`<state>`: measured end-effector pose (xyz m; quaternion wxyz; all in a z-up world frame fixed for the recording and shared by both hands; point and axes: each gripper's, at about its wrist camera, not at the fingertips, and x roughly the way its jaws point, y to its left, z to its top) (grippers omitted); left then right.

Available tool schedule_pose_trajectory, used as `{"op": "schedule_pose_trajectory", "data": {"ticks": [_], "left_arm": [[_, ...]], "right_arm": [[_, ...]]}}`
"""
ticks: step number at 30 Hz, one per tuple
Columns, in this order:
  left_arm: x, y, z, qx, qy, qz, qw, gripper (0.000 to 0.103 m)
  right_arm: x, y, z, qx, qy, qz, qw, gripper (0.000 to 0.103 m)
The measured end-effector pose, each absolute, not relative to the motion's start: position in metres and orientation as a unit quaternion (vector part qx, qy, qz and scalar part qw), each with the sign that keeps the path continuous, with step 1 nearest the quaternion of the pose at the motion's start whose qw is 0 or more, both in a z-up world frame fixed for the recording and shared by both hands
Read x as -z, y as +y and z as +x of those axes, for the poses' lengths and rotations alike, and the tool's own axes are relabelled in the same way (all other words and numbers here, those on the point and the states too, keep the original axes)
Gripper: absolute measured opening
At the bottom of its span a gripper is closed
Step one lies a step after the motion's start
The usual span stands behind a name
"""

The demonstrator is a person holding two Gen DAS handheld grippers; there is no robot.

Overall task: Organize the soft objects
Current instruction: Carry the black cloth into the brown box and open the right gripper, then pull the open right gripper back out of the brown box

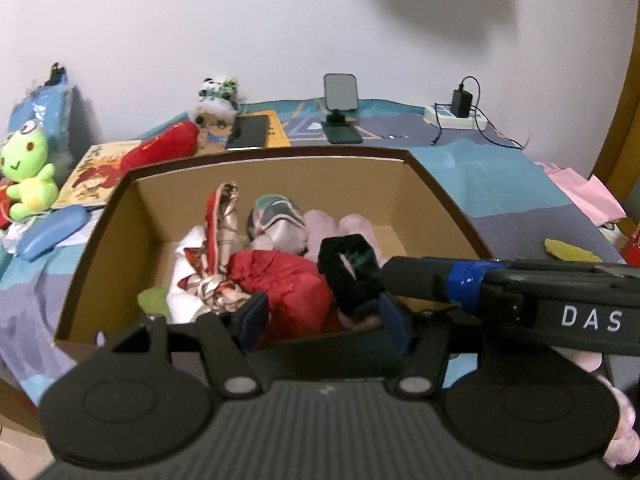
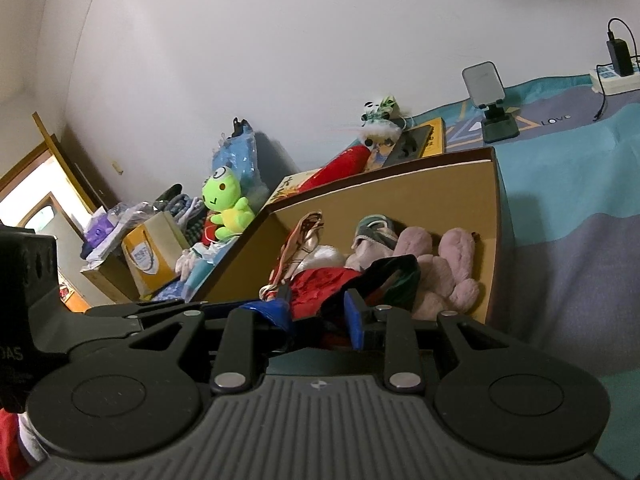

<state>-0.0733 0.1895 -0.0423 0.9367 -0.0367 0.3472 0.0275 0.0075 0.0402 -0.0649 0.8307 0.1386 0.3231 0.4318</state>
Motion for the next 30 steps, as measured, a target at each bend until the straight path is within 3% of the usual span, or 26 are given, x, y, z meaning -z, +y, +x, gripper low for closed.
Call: {"op": "schedule_pose_trajectory", "data": {"ticks": [30], "left_arm": [[0.062,0.175,-0.113,-0.077,0.382,-0.051,0.919,0.064]], "right_arm": [[0.075,0.041,-0.026,-0.476,0.354,0.120,0.796,0.012]]}}
